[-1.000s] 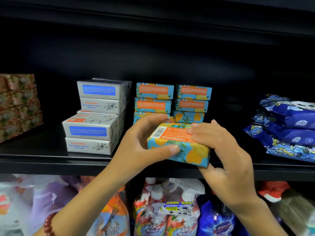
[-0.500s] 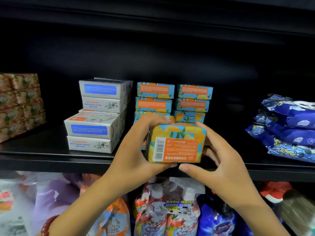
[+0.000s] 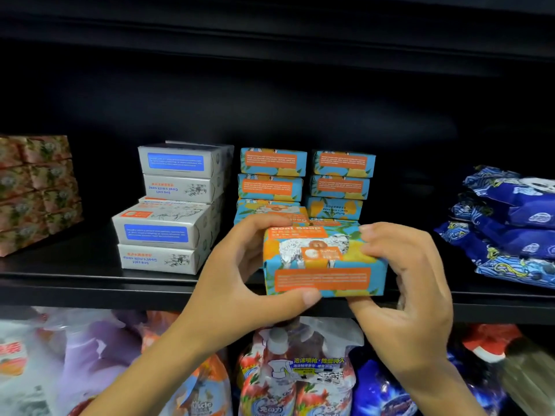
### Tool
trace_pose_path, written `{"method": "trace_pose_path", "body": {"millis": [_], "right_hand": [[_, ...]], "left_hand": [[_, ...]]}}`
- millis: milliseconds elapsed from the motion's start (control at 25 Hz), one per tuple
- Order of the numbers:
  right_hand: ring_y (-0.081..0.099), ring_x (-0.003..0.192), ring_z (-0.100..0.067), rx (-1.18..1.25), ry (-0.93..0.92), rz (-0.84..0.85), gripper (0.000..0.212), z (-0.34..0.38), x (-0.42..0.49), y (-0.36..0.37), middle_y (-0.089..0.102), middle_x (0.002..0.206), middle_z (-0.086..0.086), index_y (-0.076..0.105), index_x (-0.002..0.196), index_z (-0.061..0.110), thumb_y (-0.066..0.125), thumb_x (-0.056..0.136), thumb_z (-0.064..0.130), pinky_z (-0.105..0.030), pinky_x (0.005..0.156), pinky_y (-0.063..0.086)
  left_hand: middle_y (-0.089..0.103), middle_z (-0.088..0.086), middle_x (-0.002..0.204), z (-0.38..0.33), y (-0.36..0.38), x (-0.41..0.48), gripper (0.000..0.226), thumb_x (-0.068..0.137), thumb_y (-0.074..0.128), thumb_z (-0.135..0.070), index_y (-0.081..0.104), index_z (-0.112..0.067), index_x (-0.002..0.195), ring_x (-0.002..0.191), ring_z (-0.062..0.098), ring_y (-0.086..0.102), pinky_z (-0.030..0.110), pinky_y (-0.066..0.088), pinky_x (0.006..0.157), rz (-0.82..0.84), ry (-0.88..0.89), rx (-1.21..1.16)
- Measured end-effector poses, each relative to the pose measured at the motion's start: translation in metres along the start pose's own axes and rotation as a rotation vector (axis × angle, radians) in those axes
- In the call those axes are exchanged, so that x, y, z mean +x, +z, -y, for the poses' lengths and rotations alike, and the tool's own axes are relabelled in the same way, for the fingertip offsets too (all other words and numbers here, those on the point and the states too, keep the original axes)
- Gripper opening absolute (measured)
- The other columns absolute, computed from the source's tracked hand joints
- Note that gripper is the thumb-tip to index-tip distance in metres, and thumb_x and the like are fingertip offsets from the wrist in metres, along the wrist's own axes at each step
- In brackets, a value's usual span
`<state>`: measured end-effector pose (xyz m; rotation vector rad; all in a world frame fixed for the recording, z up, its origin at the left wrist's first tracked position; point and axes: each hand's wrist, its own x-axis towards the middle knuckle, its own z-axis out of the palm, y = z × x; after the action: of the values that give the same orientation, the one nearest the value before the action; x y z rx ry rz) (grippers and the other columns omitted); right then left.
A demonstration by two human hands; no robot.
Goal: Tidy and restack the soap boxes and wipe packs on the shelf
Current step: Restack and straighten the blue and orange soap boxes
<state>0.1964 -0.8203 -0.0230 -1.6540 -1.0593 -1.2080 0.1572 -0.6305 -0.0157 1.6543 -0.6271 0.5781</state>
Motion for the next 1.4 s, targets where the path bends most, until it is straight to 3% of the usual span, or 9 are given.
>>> {"method": "trace_pose_path", "body": {"millis": [120, 320, 440, 600, 800, 960, 1160, 1280, 1400], "right_hand": [[0.047, 0.117, -0.009, 0.0, 0.015, 0.008, 0.033, 0.001, -0.002, 0.005, 0.048, 0.115, -0.002, 0.049, 0.103, 0.013, 0.063, 0.074, 0.007, -0.016, 0.094, 0.04], [0.052, 0.112, -0.008, -0.007, 0.248, 0.067, 0.028, -0.007, -0.006, 0.001, 0.054, 0.112, 0.009, 0.057, 0.104, 0.018, 0.067, 0.078, 0.018, -0.015, 0.092, 0.041], [0.054, 0.1, -0.002, -0.132, 0.315, 0.299, 0.017, -0.011, -0.014, 0.002, 0.059, 0.1, 0.014, 0.062, 0.093, 0.021, 0.064, 0.081, 0.033, -0.016, 0.083, 0.044], [0.061, 0.092, -0.007, -0.398, 0.173, 0.521, 0.028, -0.012, -0.023, 0.006, 0.064, 0.097, 0.012, 0.066, 0.095, 0.021, 0.068, 0.079, 0.044, -0.016, 0.074, 0.045], [0.062, 0.09, -0.007, -0.418, 0.155, 0.511, 0.029, -0.014, -0.024, 0.005, 0.064, 0.095, 0.012, 0.066, 0.095, 0.022, 0.061, 0.077, 0.044, -0.017, 0.07, 0.047], [0.062, 0.09, -0.008, -0.423, 0.164, 0.516, 0.03, -0.013, -0.025, 0.006, 0.065, 0.095, 0.011, 0.066, 0.095, 0.022, 0.061, 0.077, 0.044, -0.019, 0.069, 0.05], [0.062, 0.091, -0.009, -0.384, 0.185, 0.528, 0.029, -0.012, -0.024, 0.005, 0.065, 0.096, 0.01, 0.067, 0.096, 0.02, 0.061, 0.077, 0.042, -0.023, 0.071, 0.053], [0.057, 0.096, -0.007, -0.242, 0.296, 0.474, 0.03, -0.018, -0.012, 0.004, 0.062, 0.099, 0.012, 0.066, 0.097, 0.02, 0.06, 0.08, 0.043, -0.023, 0.08, 0.048], [0.053, 0.106, -0.011, -0.279, 0.346, 0.364, 0.033, -0.037, 0.008, 0.004, 0.06, 0.11, 0.006, 0.062, 0.11, 0.017, 0.064, 0.083, 0.037, -0.021, 0.086, 0.039]], "left_hand": [[0.068, -0.006, 0.108, -0.003, -0.001, 0.001, 0.061, 0.05, 0.084, -0.025, 0.059, -0.03, 0.105, 0.099, 0.012, 0.066, 0.024, 0.053, 0.079, -0.042, -0.008, 0.033], [0.069, -0.008, 0.101, -0.014, -0.018, 0.023, 0.062, 0.049, 0.085, -0.031, 0.058, -0.024, 0.105, 0.093, 0.008, 0.067, 0.02, 0.053, 0.075, -0.187, 0.05, 0.182], [0.07, -0.01, 0.095, -0.014, -0.026, 0.042, 0.06, 0.051, 0.088, -0.035, 0.058, -0.023, 0.102, 0.088, 0.004, 0.068, 0.017, 0.054, 0.069, -0.252, 0.007, 0.32], [0.068, -0.011, 0.095, -0.003, -0.025, 0.055, 0.056, 0.055, 0.088, -0.034, 0.055, -0.028, 0.1, 0.083, -0.001, 0.066, 0.018, 0.056, 0.068, -0.295, -0.096, 0.455], [0.061, -0.006, 0.113, 0.008, -0.025, 0.052, 0.052, 0.063, 0.076, -0.048, 0.057, -0.031, 0.108, 0.102, 0.009, 0.062, 0.033, 0.055, 0.085, -0.298, -0.094, 0.524], [0.055, -0.008, 0.118, 0.012, -0.021, 0.047, 0.036, 0.081, 0.072, -0.025, 0.062, -0.017, 0.115, 0.11, 0.006, 0.053, 0.035, 0.051, 0.092, -0.379, 0.046, 0.653], [0.057, 0.003, 0.123, 0.013, -0.016, 0.039, 0.032, 0.082, 0.069, -0.006, 0.062, -0.011, 0.113, 0.117, 0.015, 0.049, 0.029, 0.042, 0.099, -0.415, 0.171, 0.792], [0.06, 0.007, 0.115, 0.014, -0.01, 0.026, 0.021, 0.081, 0.066, -0.01, 0.066, -0.006, 0.101, 0.111, 0.018, 0.052, 0.022, 0.037, 0.096, -0.41, 0.381, 0.873], [0.067, 0.004, 0.094, 0.023, 0.001, 0.009, 0.016, 0.082, 0.061, -0.016, 0.069, -0.004, 0.089, 0.092, 0.019, 0.061, 0.026, 0.046, 0.085, -0.272, 0.409, 0.859]]}}
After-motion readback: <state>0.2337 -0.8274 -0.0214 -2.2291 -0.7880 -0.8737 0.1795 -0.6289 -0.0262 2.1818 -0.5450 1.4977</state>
